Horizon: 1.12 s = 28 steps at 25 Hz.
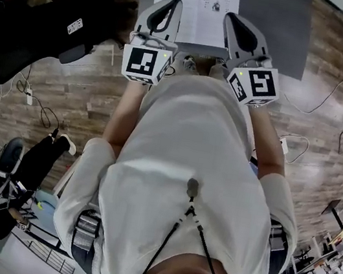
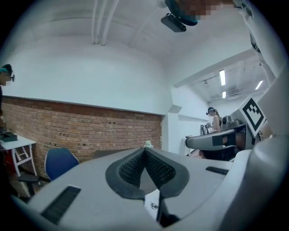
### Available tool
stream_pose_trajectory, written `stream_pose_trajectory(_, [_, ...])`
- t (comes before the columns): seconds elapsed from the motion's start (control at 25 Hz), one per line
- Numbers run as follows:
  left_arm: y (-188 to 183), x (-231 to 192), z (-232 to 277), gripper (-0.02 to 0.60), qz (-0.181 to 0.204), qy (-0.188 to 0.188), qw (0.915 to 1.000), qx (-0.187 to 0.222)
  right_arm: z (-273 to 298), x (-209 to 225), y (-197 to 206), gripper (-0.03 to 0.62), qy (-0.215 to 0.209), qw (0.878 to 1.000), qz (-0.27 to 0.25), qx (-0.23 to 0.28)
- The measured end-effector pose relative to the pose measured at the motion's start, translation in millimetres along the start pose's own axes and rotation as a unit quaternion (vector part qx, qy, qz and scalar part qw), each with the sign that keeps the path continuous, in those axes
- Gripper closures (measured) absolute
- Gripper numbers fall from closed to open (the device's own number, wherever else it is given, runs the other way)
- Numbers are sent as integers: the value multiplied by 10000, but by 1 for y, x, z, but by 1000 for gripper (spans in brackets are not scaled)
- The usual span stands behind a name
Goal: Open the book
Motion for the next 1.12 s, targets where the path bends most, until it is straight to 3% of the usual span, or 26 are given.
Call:
stream_pose_trajectory(0.48, [-46, 51, 10, 558, 70, 803, 9966, 194, -26, 14, -38, 557, 109, 9994, -106, 306])
stream_pose_trajectory(1.12, [-55, 74, 7, 558, -93, 930, 9953, 262, -46, 10, -54, 557, -21, 9987, -196, 466])
Point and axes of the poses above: the fingertips, and each gripper's own axes: z forward along the fingers, x to its right, y out of its underside, the point moved 9 cm from there along -z, backward along the fingers, and after that the axes turned 7 degrees about -z, right-handed, at the moved point
